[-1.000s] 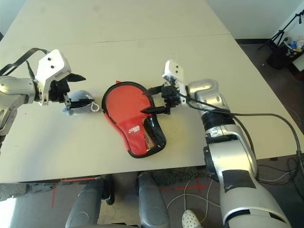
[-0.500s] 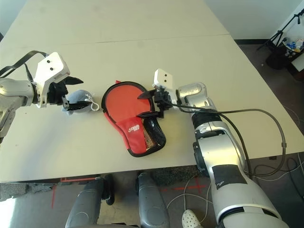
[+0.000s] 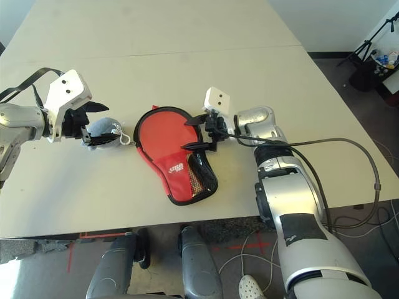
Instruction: Store the ping-pong paddle in its case and zip it.
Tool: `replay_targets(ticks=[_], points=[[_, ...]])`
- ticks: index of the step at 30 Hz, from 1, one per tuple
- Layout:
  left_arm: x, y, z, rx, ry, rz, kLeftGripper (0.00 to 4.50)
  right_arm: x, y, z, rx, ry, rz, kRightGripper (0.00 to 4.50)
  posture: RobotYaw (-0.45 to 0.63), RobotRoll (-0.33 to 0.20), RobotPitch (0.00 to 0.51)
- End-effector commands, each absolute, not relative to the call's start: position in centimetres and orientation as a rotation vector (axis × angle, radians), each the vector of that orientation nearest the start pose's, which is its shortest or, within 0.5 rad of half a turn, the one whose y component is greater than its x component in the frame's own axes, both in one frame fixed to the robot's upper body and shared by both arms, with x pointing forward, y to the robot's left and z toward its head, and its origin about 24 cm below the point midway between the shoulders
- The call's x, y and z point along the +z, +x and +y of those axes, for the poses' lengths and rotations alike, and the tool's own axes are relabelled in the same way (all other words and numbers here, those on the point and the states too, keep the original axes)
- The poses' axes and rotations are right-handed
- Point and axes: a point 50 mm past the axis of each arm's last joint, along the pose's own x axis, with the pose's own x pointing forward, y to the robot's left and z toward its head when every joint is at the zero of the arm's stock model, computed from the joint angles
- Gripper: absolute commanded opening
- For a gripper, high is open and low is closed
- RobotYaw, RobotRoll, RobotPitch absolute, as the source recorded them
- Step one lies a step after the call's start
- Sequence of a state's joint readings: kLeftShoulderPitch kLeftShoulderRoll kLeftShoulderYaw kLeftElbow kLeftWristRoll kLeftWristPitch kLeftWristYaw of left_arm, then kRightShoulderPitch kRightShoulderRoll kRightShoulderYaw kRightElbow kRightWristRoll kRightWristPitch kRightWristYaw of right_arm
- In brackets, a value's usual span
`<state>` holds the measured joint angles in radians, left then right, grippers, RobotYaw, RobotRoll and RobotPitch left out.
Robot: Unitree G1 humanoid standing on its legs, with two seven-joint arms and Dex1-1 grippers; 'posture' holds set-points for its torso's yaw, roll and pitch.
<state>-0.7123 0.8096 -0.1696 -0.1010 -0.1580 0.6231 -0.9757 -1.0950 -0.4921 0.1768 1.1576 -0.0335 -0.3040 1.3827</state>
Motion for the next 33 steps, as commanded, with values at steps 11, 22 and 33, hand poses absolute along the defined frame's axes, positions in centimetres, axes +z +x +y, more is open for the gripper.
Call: replay_targets(ticks=[11, 22, 33], points=[[20.4, 31.7, 20.6, -0.773, 0.707, 0.374, 4.5, 14.8, 37.3, -18.8, 1.291, -0.649, 0.287, 4.48, -0.01, 0.0, 0.249], [19.1, 31.4, 20.8, -0.738, 0.666, 0.511, 4.5, 14.6, 37.3, -18.5, 1.298, -0.635, 0.281, 4.48, 0.0, 0.0, 0.256], [19.1, 31.5, 20.4, -0.752, 0.622, 0.526, 1.68, 14.4, 37.3, -18.5, 1.298, -0.644, 0.286, 4.5, -0.01, 0.0, 0.257]])
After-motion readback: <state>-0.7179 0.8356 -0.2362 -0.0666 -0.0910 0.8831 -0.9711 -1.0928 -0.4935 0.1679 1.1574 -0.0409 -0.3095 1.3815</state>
